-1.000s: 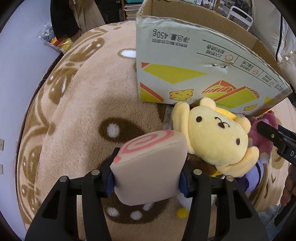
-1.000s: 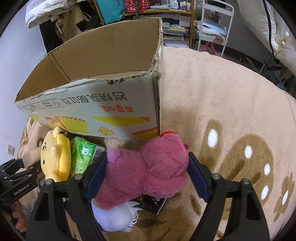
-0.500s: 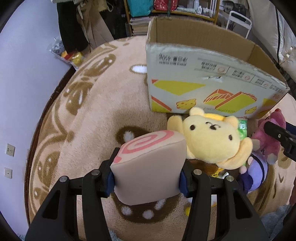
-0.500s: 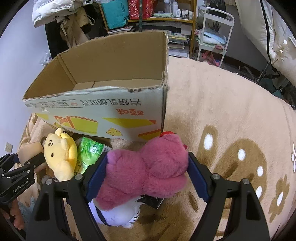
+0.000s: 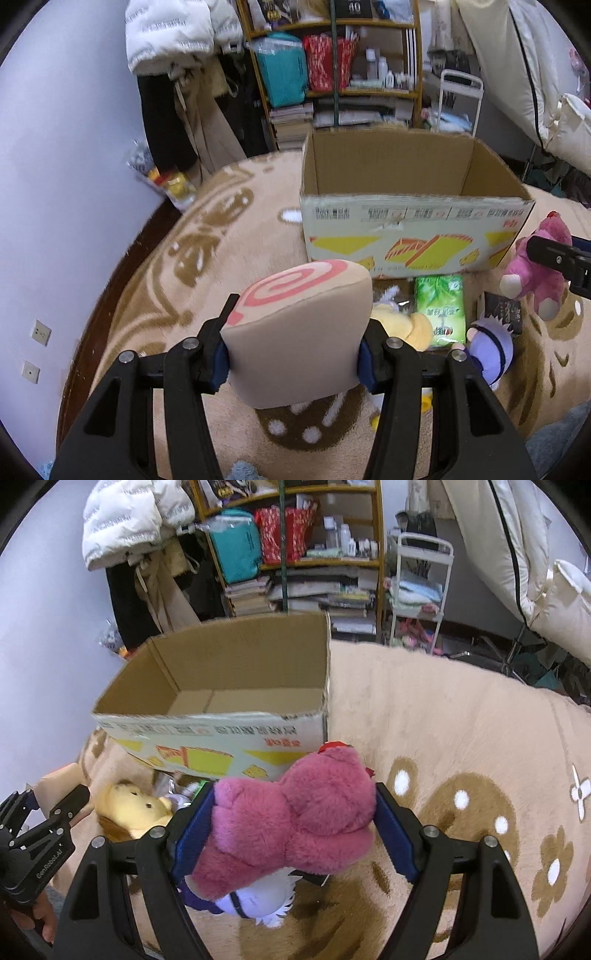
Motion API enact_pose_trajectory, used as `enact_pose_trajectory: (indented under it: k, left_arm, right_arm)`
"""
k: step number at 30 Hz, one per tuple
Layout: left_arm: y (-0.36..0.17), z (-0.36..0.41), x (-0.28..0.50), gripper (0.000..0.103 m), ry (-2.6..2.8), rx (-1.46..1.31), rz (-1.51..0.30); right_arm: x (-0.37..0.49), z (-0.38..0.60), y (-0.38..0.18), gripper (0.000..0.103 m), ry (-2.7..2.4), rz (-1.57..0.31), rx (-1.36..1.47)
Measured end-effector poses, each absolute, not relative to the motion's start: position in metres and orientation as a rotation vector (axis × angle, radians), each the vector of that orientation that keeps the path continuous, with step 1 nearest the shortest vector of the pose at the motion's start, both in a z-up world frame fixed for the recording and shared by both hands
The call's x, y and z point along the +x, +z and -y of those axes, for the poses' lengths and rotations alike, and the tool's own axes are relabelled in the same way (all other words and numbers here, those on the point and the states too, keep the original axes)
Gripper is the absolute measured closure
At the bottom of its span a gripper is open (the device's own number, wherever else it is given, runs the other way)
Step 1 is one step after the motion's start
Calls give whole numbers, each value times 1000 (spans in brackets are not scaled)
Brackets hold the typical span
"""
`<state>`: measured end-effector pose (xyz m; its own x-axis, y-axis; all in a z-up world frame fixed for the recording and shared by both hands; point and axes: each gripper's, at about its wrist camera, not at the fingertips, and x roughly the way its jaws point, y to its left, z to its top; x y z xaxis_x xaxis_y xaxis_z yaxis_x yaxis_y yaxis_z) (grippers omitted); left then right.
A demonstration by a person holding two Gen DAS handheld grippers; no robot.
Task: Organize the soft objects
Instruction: 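Close the left tool on the cushion roll while the right tool grips the pink bear, lift both, then carry both toys over the box and open both tools to drop them in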
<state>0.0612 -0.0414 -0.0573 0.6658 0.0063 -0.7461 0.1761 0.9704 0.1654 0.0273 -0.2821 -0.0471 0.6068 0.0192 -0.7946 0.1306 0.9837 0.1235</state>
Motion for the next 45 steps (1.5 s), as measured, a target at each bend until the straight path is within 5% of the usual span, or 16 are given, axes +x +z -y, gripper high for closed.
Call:
enact_pose_trajectory:
  k: [26, 45]
  left_arm:
    - [43, 55, 56, 50, -151, 197, -422]
    - [0, 97, 133, 43, -212, 218, -536]
  right_arm:
    - [21, 245, 34, 17, -20, -501, -19]
    - [69, 256, 1, 16, -21, -542, 3]
